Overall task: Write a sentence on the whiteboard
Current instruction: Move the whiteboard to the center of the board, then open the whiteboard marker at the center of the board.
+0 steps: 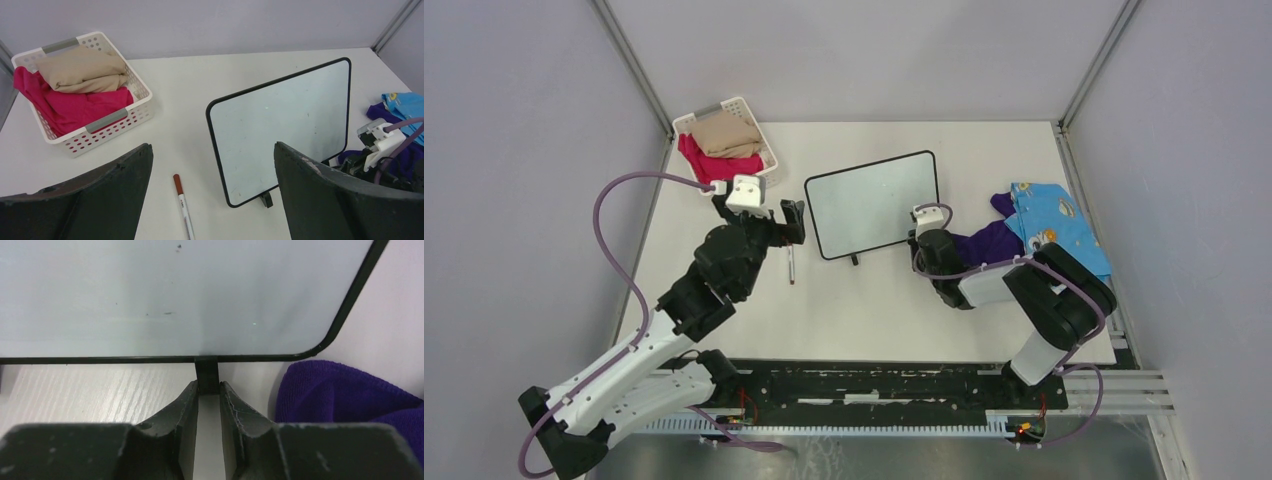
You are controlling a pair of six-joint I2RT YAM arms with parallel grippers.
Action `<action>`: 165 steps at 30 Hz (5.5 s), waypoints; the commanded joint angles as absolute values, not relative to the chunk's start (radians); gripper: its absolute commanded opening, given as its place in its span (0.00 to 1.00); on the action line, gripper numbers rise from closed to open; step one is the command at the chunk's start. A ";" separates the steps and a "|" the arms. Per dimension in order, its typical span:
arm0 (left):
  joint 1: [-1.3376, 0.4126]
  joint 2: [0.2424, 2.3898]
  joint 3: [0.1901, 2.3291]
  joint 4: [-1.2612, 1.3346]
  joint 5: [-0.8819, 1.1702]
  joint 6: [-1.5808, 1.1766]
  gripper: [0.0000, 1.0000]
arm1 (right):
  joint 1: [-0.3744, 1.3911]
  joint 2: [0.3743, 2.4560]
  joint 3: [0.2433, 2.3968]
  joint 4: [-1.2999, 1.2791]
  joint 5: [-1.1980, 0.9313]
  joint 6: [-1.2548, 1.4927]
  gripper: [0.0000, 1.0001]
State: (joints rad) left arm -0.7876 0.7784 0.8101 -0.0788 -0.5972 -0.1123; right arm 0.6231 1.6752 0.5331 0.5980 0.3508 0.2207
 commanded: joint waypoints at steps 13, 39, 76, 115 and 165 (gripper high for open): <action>-0.793 0.791 0.811 -0.034 -0.599 -0.092 0.95 | 0.637 1.628 0.495 0.584 0.408 0.254 0.53; -0.793 0.777 0.813 -0.034 -0.592 -0.096 0.95 | 0.628 1.669 0.538 0.580 0.324 0.234 0.14; -0.800 0.793 0.813 -0.037 -0.593 -0.100 0.95 | 0.834 1.583 0.487 0.375 0.511 0.402 0.09; -0.547 1.032 0.869 -0.466 -0.631 -0.536 1.00 | 0.876 0.657 0.072 0.342 0.439 0.356 0.67; -0.257 1.718 1.003 -0.430 -0.240 -0.438 0.50 | 0.875 0.427 0.086 0.248 0.406 0.222 0.65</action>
